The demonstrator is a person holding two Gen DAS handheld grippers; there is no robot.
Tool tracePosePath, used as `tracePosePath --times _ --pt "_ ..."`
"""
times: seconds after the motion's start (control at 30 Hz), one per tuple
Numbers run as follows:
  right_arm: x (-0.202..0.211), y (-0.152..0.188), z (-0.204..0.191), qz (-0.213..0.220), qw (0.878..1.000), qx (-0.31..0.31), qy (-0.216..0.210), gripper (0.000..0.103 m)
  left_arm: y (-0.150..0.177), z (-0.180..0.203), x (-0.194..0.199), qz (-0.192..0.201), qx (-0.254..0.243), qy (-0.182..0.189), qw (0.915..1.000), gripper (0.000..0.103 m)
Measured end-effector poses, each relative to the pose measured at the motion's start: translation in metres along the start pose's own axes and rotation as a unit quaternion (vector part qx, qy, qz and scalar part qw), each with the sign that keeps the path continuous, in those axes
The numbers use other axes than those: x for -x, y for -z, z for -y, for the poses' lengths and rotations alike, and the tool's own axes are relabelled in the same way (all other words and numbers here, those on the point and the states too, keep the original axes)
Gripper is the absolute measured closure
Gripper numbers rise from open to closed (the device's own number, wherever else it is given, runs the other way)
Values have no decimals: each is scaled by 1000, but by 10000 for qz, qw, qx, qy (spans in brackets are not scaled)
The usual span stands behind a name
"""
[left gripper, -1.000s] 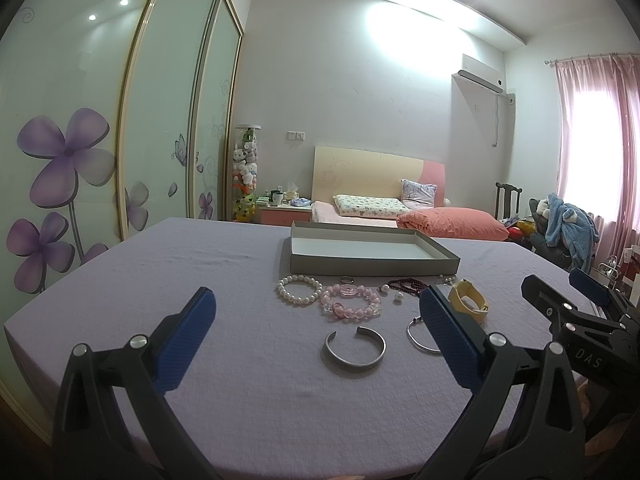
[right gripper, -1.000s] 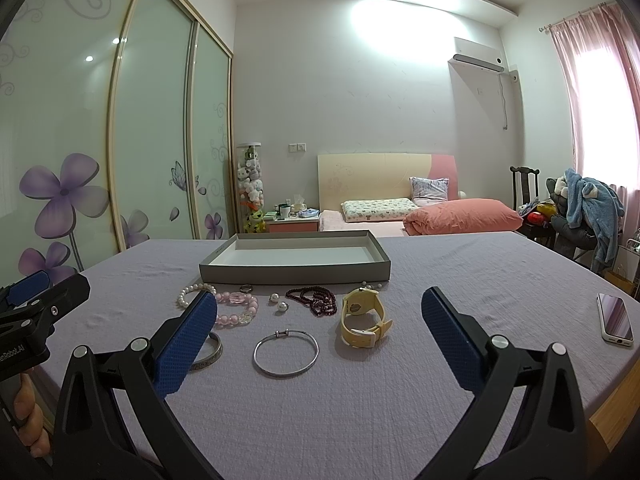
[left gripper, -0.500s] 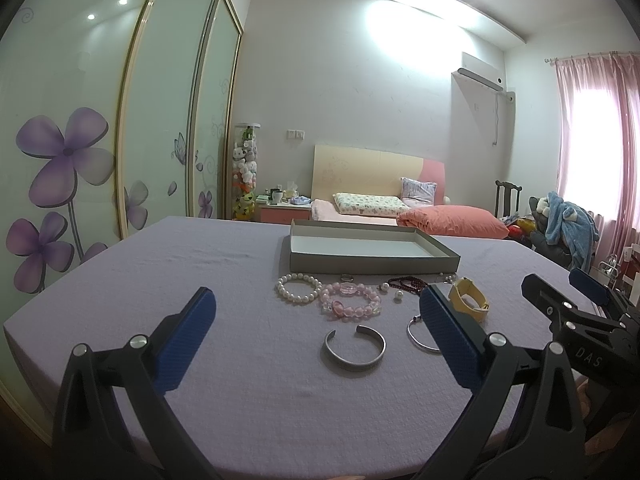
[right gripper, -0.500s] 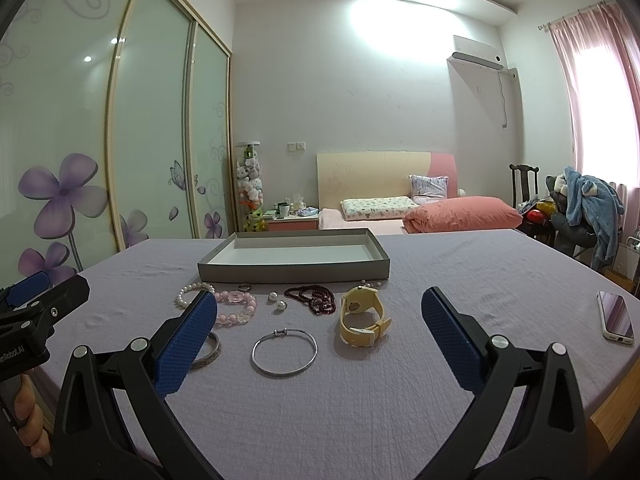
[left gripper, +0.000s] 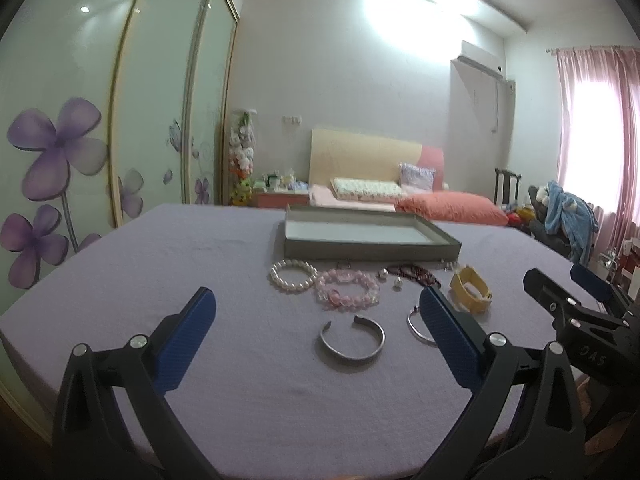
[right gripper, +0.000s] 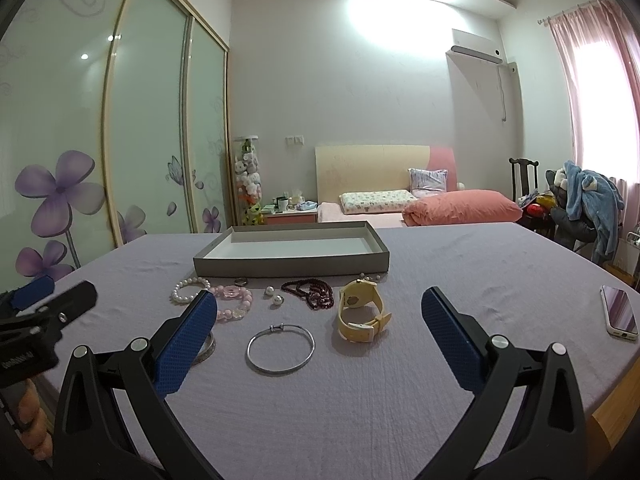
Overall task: Organize jewelry
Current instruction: 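Lower the left tool over the silver cuff and close on it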
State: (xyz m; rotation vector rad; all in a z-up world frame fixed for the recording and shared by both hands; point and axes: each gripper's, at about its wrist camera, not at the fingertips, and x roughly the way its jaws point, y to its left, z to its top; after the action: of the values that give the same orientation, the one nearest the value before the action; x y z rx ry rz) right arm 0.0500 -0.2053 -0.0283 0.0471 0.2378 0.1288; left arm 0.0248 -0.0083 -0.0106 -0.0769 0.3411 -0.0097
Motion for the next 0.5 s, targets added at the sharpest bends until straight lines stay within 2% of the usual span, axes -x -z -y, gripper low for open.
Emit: tracePosePath --times 0.17,0.33,0.5 --pt "-10 1 3 -126 9999 -53 38 2 1 6 -33 -625 1 62 9980 4" --pt "-20 3 10 -265 9995 -148 47 2 8 5 -78 -1601 -14 -51 9871 4" --pt "-26 5 15 -374 9990 -224 85 2 15 7 -106 -2170 -2 13 9762 4"
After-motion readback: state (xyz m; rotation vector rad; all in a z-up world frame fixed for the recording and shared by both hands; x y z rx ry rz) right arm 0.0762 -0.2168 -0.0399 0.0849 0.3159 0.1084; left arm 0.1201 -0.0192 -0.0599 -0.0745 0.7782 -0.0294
